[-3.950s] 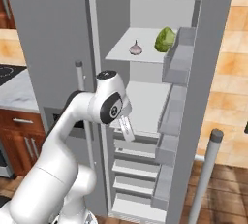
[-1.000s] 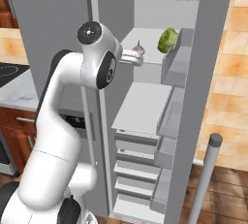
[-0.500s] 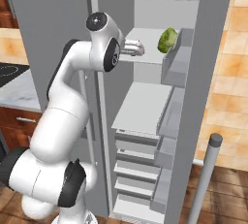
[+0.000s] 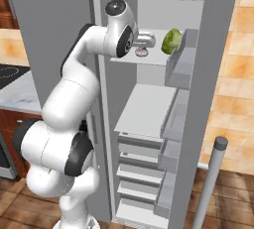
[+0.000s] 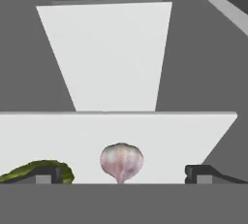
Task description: Retrieve the bottle and the shaker from the cabinet and place them next to the mixing bowl on the counter. Then add garlic from the fridge to the mixing bowl.
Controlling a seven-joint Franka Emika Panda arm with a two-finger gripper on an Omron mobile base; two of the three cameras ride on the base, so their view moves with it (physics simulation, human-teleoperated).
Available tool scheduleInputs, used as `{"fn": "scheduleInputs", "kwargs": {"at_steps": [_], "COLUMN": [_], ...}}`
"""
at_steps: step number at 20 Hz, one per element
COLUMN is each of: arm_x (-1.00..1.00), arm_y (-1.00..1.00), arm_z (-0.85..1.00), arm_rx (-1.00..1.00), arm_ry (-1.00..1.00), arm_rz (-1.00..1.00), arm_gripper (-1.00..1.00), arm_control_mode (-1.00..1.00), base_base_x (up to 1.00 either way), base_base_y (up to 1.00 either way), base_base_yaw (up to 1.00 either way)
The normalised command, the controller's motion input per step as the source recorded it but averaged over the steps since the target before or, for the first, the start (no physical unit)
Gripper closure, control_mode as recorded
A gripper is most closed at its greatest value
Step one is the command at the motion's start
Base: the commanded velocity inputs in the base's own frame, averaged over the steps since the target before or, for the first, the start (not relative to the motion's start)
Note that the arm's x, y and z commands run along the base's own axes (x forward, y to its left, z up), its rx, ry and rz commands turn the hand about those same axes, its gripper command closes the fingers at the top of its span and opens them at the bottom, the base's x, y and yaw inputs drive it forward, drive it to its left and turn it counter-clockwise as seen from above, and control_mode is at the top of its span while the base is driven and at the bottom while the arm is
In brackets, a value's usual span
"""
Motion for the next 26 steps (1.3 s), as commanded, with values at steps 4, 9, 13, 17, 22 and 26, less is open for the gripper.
{"fn": "scheduleInputs", "kwargs": {"at_steps": [4,9,13,17,22,26], "arm_x": [0.39,0.43,0.44,0.44,0.17,0.05], "arm_y": [0.0,-0.05,-0.1,-0.09,0.0,0.0], "arm_z": [-0.04,-0.21,-0.24,-0.11,0.0,-0.09], "arm_rx": [0.0,0.0,0.0,0.0,0.0,0.0], "arm_ry": [0.0,0.01,0.03,0.07,0.1,0.05], "arm_rz": [0.06,0.08,0.08,0.06,0.02,0.0], "arm_gripper": [-1.0,-1.0,-1.0,-1.0,-1.0,-1.0], "arm_control_mode": [-1.0,-1.0,-1.0,-1.0,-1.0,-1.0], "base_base_x": [0.0,0.0,0.0,0.0,0.0,0.0], "base_base_y": [0.0,0.0,0.0,0.0,0.0,0.0], "base_base_yaw": [0.0,0.0,0.0,0.0,0.0,0.0]}}
